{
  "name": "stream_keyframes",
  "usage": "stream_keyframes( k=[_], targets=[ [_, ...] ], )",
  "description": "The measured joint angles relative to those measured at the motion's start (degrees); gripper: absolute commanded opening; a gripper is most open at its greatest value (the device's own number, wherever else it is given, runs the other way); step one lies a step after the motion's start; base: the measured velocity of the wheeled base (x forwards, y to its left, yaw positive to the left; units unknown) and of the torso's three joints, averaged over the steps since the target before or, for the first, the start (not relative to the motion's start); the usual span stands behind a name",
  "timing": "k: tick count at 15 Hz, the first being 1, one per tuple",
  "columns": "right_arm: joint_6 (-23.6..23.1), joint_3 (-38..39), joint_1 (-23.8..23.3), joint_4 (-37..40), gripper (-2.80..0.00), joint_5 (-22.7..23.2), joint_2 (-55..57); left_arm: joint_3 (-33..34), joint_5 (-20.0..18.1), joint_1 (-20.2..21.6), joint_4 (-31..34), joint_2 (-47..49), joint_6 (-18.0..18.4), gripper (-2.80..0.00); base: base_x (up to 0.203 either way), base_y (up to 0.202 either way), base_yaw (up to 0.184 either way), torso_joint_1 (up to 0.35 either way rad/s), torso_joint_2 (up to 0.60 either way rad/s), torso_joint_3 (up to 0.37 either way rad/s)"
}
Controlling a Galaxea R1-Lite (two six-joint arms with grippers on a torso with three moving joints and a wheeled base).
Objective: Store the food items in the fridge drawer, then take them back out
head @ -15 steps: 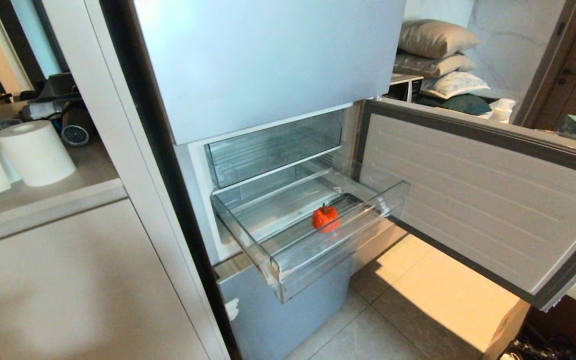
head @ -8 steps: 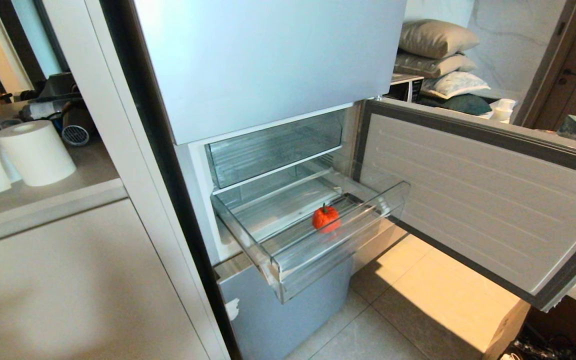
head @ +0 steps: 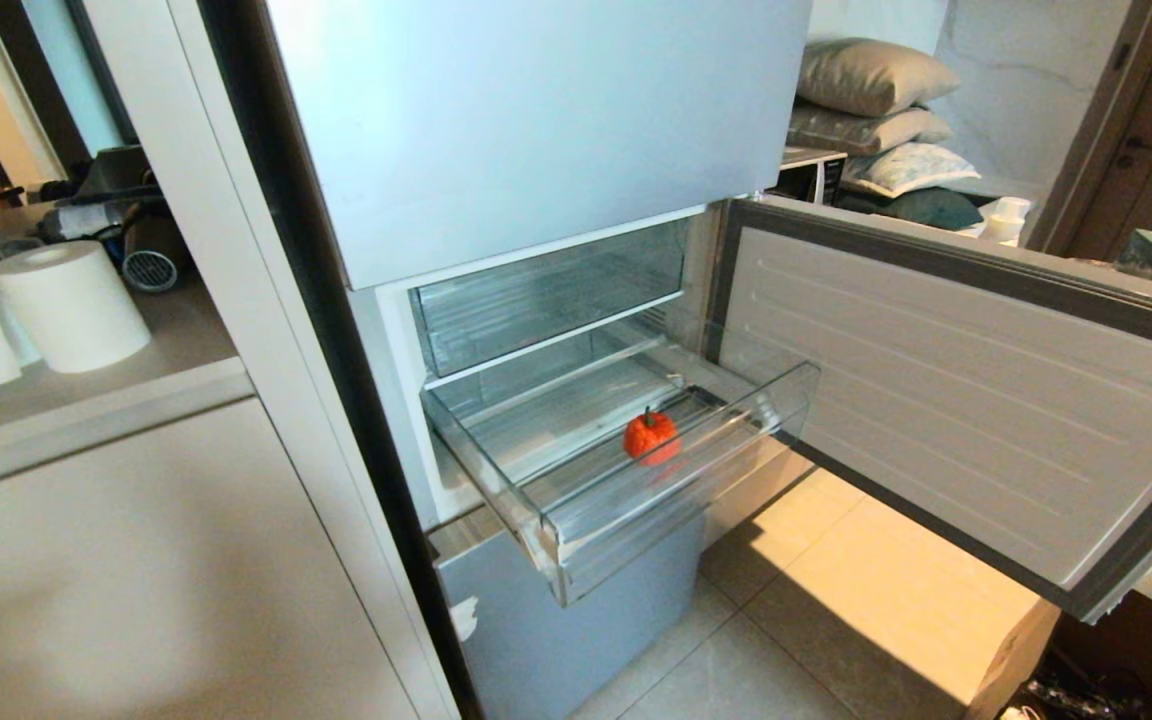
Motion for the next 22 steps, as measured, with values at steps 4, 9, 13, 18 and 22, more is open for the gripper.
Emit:
stream_keyframes(
  k=[4,9,13,18,22],
  targets=[
    [-0.3,-1.4,-0.3,-2.9,0.0,-2.7,3.9,0.0,0.0,0.0,0.0,0.0,0.0,-2.8,0.0,0.0,0.0,0.0,0.0,0.0],
    [-0.4,-4.2,-0.7,-6.4,0.0,-5.4,9.1,0.0,0.0,0.0,0.0,0.0,0.0,-2.8,0.0,0.0,0.0,0.0,0.0,0.0],
    [-0.5,-5.7,-1.0,-6.5,0.0,-5.5,11.5,0.0,0.0,0.0,0.0,0.0,0.0,-2.8,0.0,0.0,0.0,0.0,0.0,0.0],
    [-0.7,-7.8,-1.4,-6.6,0.0,-5.5,15.0,0.0,0.0,0.0,0.0,0.0,0.0,-2.8,0.0,0.0,0.0,0.0,0.0,0.0],
    [-0.4,-10.4,-1.5,-6.6,0.0,-5.2,17.5,0.0,0.0,0.0,0.0,0.0,0.0,-2.8,0.0,0.0,0.0,0.0,0.0,0.0]
  ],
)
